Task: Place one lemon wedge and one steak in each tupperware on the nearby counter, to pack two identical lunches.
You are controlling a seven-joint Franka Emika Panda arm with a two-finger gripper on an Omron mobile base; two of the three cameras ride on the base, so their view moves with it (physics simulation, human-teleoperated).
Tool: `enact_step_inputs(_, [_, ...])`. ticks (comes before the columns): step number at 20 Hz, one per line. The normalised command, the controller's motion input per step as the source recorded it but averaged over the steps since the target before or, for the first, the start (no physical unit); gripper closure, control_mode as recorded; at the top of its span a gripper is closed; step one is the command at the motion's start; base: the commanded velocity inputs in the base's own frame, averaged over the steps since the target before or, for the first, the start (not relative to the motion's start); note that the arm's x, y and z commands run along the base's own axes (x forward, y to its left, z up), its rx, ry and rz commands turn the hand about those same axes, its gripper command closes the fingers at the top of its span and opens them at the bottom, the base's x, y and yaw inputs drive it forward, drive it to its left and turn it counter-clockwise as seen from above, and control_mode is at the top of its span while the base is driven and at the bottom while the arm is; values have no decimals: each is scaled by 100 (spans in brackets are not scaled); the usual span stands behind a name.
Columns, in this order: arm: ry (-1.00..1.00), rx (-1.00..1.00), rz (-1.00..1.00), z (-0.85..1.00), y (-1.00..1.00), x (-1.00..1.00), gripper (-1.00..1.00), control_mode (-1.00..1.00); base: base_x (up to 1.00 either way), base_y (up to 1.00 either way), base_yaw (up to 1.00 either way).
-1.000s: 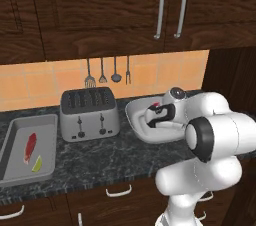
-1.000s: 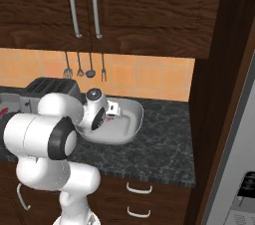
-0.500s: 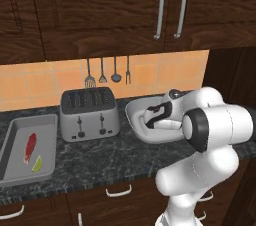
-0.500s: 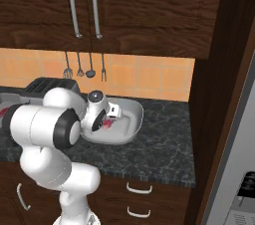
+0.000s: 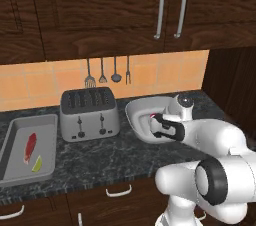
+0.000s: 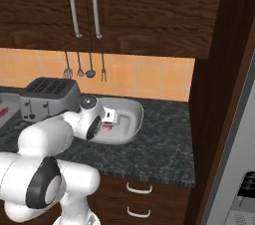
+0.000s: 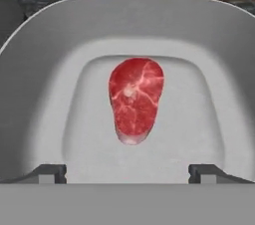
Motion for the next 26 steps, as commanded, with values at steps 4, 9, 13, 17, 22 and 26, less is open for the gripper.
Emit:
enact_step_inputs(4, [6,0,-4,98,0,-81,-100,-100,0,0,0])
enact_step_inputs(9, [-6,4,-6,61,-2,-94,-100,-100,0,0,0])
enact_step_inputs(13, [-30,3,-6,1,14,-100,-100,-100,0,0,0])
enact_step_inputs(17, [-6,-10,0,44,26,-76,-100,-100,0,0,0])
enact_step_inputs(22, [-1,-13,0,-6,20,-66,-100,-100,0,0,0])
enact_step_inputs(26, [-3,6,0,-61,-1,-26,-100,-100,0,0,0])
